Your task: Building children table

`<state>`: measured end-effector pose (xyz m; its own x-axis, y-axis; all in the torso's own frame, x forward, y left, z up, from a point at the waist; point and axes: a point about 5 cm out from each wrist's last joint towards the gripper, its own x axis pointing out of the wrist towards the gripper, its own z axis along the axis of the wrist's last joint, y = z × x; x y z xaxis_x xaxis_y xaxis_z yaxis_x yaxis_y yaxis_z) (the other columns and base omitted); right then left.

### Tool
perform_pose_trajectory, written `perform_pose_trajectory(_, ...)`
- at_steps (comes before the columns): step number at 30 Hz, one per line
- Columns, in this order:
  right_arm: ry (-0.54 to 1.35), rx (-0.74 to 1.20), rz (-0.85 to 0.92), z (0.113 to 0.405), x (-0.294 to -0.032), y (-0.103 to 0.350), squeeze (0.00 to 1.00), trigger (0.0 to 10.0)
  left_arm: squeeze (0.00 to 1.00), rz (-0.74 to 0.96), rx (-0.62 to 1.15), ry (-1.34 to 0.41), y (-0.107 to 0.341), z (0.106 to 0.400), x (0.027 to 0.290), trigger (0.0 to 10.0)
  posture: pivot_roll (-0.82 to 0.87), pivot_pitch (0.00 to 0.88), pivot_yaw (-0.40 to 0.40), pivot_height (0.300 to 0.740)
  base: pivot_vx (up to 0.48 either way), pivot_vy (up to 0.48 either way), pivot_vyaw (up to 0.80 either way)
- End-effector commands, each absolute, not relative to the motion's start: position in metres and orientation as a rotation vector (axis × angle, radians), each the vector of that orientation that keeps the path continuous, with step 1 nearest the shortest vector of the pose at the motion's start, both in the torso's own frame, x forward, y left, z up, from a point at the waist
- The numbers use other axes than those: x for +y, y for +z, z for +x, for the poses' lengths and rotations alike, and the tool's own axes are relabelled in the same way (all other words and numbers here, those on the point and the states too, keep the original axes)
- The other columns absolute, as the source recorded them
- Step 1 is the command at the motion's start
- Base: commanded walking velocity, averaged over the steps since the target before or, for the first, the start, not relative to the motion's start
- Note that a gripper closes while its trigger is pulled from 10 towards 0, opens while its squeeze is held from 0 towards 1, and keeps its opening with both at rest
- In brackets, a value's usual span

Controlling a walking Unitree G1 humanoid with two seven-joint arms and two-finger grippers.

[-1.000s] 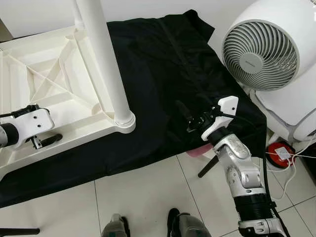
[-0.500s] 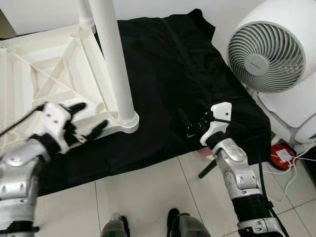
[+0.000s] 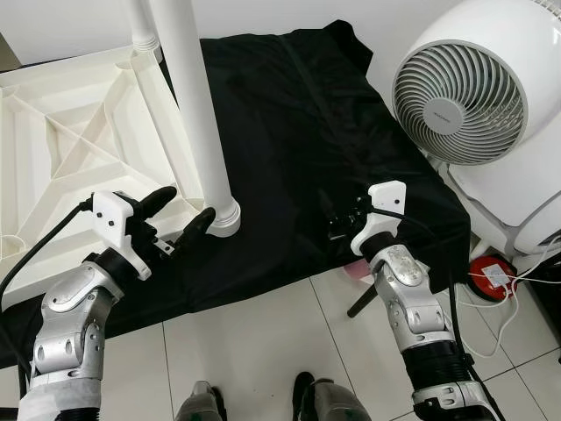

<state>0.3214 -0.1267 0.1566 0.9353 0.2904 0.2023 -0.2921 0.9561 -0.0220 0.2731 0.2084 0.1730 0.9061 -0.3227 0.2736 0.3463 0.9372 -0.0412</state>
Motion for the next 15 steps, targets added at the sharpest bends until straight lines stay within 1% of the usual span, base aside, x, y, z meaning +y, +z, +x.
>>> perform_pose_trajectory(1, 0.276, -0.193, 0.009, 0.321, -0.129, 0.151, 0.0, 10.0, 0.0, -0.133, -0.211, -0.064, 0.164, 0.272, 0.228, 10.0, 0.01, 0.132, -0.048, 0.74, 0.0, 0.0, 0.0)
perform_pose_trajectory(2, 0.276, -0.193, 0.009, 0.321, -0.129, 0.151, 0.0, 10.0, 0.0, -0.133, -0.211, -0.064, 0.164, 0.272, 0.228, 10.0, 0.01, 0.132, -0.048, 0.74, 0.0, 0.0, 0.0)
perform_pose_trajectory(3, 0.265, -0.186, 0.009, 0.323, -0.13, 0.149, 0.0, 10.0, 0.0, -0.114, -0.212, -0.018, 0.163, 0.271, 0.232, 10.0, 0.0, 0.128, -0.07, 0.74, 0.0, 0.0, 0.0)
perform_pose_trajectory(9, 0.274, -0.196, -0.006, 0.326, -0.129, 0.151, 0.0, 10.0, 0.0, -0.071, -0.221, 0.02, 0.165, 0.271, 0.237, 10.0, 0.0, 0.128, -0.07, 0.74, 0.0, 0.0, 0.0)
perform_pose_trajectory(13, 0.282, -0.207, -0.023, 0.329, -0.128, 0.153, 0.0, 10.0, 0.0, -0.082, -0.227, 0.048, 0.167, 0.273, 0.237, 10.0, 0.0, 0.126, -0.083, 0.74, 0.0, 0.0, 0.0)
perform_pose_trajectory(15, 0.283, -0.218, -0.027, 0.331, -0.127, 0.154, 0.0, 10.0, 0.0, -0.08, -0.222, 0.077, 0.168, 0.275, 0.232, 10.0, 0.0, 0.124, -0.086, 0.74, 0.0, 0.0, 0.0)
